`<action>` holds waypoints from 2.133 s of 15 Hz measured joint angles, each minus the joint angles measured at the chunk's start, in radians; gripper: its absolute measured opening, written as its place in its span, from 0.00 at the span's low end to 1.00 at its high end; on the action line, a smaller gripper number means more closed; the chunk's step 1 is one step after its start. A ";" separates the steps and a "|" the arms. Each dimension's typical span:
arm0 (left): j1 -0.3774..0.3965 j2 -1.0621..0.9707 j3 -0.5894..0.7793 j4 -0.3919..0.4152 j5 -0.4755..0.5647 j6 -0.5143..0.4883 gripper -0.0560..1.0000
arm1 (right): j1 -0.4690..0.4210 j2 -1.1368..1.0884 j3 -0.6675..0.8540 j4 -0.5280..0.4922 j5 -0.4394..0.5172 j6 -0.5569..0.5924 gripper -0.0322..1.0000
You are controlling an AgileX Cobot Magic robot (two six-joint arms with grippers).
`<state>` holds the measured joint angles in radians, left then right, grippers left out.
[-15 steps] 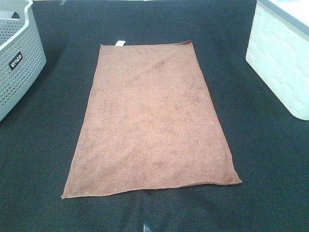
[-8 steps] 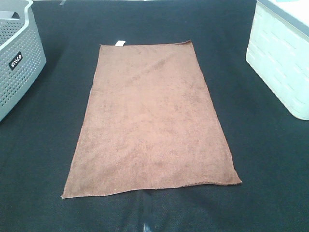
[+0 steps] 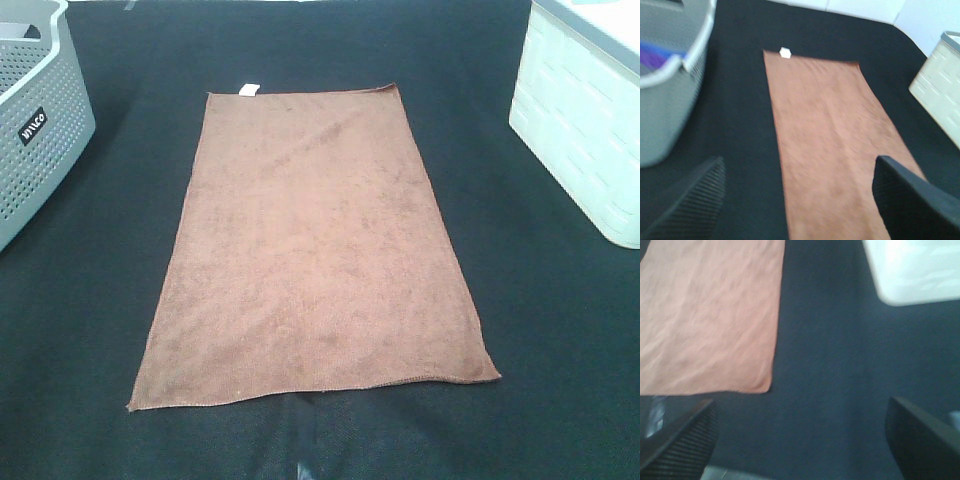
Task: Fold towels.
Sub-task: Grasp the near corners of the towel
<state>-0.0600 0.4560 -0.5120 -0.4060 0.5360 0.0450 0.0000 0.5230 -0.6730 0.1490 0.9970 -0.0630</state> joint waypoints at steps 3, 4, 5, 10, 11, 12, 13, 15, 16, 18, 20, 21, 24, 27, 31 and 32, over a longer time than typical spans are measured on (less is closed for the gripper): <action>0.000 0.294 0.000 -0.258 0.013 0.120 0.78 | 0.000 0.275 -0.013 0.098 -0.004 -0.044 0.86; 0.000 0.436 0.000 -0.385 0.046 0.231 0.78 | 0.000 0.407 -0.013 0.153 -0.006 -0.092 0.86; 0.000 0.537 0.000 -0.452 0.056 0.313 0.78 | 0.000 0.454 -0.013 0.176 -0.007 -0.113 0.86; 0.000 0.936 0.000 -0.787 0.059 0.714 0.78 | 0.000 0.854 -0.014 0.451 -0.158 -0.343 0.86; 0.000 1.002 -0.001 -0.857 0.058 0.787 0.78 | 0.000 0.903 -0.014 0.482 -0.188 -0.379 0.86; 0.000 1.102 -0.001 -0.970 0.057 0.899 0.78 | 0.000 0.990 -0.014 0.529 -0.236 -0.469 0.86; 0.000 1.156 -0.001 -1.029 0.057 0.968 0.78 | 0.000 1.050 -0.014 0.563 -0.263 -0.525 0.86; 0.000 1.254 -0.001 -1.140 0.056 1.088 0.78 | 0.000 1.160 -0.015 0.667 -0.292 -0.630 0.86; 0.000 1.293 0.000 -1.189 0.055 1.143 0.78 | 0.000 1.203 -0.016 0.723 -0.298 -0.681 0.86; -0.003 1.362 -0.002 -1.263 0.055 1.243 0.78 | 0.000 1.277 -0.018 0.823 -0.301 -0.787 0.85; -0.003 1.405 -0.023 -1.291 0.079 1.284 0.77 | 0.000 1.326 -0.033 0.875 -0.304 -0.827 0.83; -0.003 1.433 -0.042 -1.300 0.102 1.293 0.77 | 0.000 1.361 -0.050 0.891 -0.300 -0.840 0.80; -0.013 1.513 -0.105 -1.316 0.184 1.299 0.76 | 0.007 1.420 -0.095 0.905 -0.274 -0.843 0.68; -0.063 1.562 -0.159 -1.290 0.180 1.300 0.55 | 0.087 1.440 -0.108 0.880 -0.323 -0.789 0.43; -0.066 1.575 -0.162 -1.260 0.134 1.300 0.06 | 0.092 1.441 -0.108 0.846 -0.371 -0.647 0.03; -0.066 1.575 -0.162 -1.257 0.135 1.300 0.05 | 0.093 1.440 -0.108 0.846 -0.371 -0.628 0.03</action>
<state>-0.1260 2.0310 -0.6740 -1.6630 0.6710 1.3450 0.0930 1.9630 -0.7810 0.9950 0.6260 -0.6910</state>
